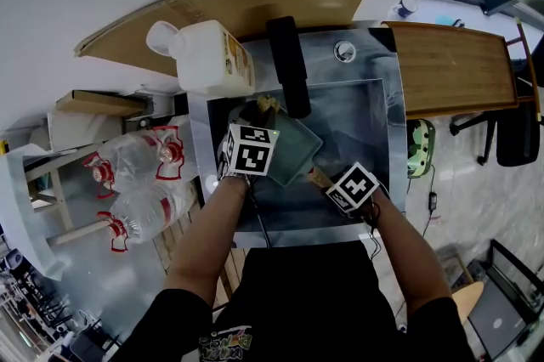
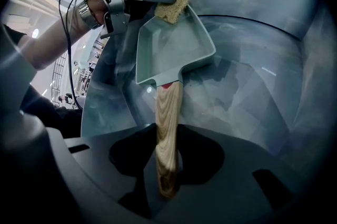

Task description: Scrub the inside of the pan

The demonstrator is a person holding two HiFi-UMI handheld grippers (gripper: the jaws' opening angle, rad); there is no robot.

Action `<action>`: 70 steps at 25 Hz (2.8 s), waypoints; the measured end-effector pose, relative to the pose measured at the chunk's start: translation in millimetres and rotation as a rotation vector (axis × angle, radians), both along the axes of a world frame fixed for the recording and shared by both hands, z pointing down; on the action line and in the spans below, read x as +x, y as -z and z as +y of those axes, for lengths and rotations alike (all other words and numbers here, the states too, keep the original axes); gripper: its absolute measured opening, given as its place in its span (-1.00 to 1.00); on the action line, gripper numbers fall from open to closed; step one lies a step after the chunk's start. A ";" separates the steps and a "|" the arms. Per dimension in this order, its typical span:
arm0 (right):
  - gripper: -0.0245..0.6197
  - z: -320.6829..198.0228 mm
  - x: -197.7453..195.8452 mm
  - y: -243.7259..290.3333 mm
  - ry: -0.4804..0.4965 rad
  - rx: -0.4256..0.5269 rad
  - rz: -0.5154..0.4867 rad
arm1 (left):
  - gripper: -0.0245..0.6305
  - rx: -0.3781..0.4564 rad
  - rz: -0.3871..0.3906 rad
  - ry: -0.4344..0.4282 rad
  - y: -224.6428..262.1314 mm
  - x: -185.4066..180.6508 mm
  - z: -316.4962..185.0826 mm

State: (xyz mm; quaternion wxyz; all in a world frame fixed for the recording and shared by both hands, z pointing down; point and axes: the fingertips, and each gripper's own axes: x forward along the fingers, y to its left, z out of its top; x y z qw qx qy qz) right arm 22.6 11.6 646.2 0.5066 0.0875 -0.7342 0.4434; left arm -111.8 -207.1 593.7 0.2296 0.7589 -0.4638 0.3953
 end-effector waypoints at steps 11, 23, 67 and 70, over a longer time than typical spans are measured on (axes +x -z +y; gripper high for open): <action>-0.52 -0.2 0.2 2.7 0.000 -0.005 -0.001 | -0.48 -0.028 -0.063 0.042 -0.9 -19.0 5.5; -0.52 -1.2 -0.1 7.8 -0.017 -0.009 -0.020 | -0.48 -0.103 -0.108 0.106 -17.5 -33.6 31.3; -0.52 -6.8 -1.2 14.6 -0.046 0.012 -0.039 | -0.48 -0.138 -0.133 -0.069 -12.7 8.6 113.6; -0.52 -7.0 -1.1 15.5 -0.055 0.013 -0.043 | -0.48 -0.154 -0.106 -0.075 -14.5 17.9 121.4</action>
